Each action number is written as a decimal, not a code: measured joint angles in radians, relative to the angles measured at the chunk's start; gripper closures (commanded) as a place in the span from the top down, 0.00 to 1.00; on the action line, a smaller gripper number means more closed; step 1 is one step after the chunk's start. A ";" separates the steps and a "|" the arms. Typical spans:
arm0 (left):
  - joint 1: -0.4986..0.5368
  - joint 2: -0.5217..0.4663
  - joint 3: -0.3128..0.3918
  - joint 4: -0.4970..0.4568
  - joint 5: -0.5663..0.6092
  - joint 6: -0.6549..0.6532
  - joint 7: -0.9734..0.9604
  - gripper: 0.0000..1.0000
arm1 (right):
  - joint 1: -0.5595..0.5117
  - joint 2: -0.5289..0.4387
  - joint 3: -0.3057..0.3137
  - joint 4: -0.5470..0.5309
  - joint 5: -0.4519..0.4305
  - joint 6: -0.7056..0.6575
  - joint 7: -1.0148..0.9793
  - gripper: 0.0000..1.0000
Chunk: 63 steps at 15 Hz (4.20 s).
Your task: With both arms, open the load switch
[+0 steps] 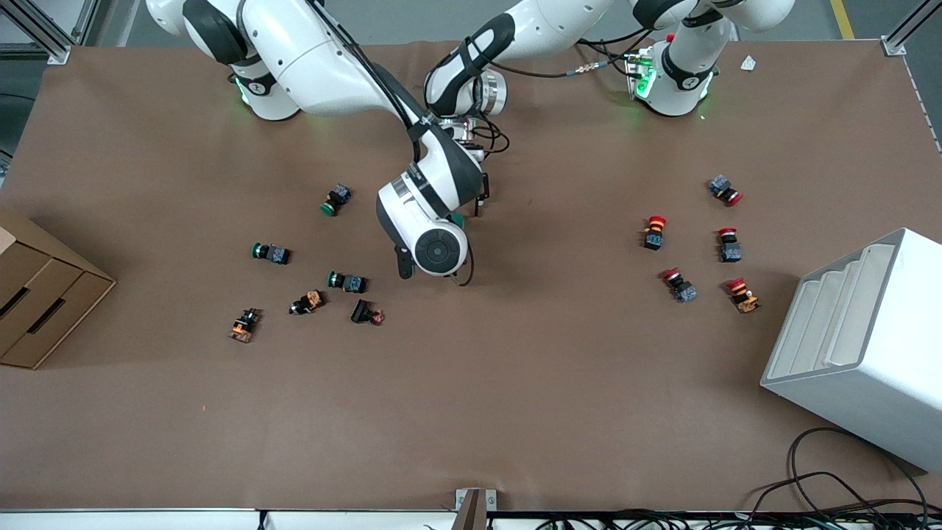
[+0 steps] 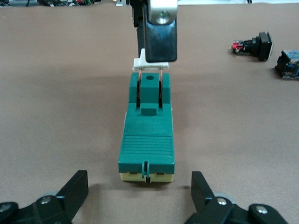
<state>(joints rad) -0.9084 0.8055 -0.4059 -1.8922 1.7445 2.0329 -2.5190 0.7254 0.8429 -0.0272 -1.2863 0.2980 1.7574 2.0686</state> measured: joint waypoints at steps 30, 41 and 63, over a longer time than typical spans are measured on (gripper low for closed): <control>-0.031 0.011 0.006 0.010 -0.021 -0.039 -0.027 1.00 | 0.039 0.015 0.030 0.025 -0.004 -0.219 -0.065 1.00; -0.037 0.023 0.006 0.028 -0.032 -0.056 -0.027 1.00 | 0.039 0.021 0.029 0.025 -0.009 -0.224 -0.078 1.00; -0.052 0.034 -0.005 0.128 -0.251 -0.049 0.159 0.99 | -0.502 -0.231 -0.108 0.116 -0.232 -0.370 -1.633 1.00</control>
<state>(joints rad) -0.9608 0.8391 -0.4105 -1.7639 1.4931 1.9843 -2.3602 0.2238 0.6118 -0.1349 -1.1699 0.0656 1.3877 0.4356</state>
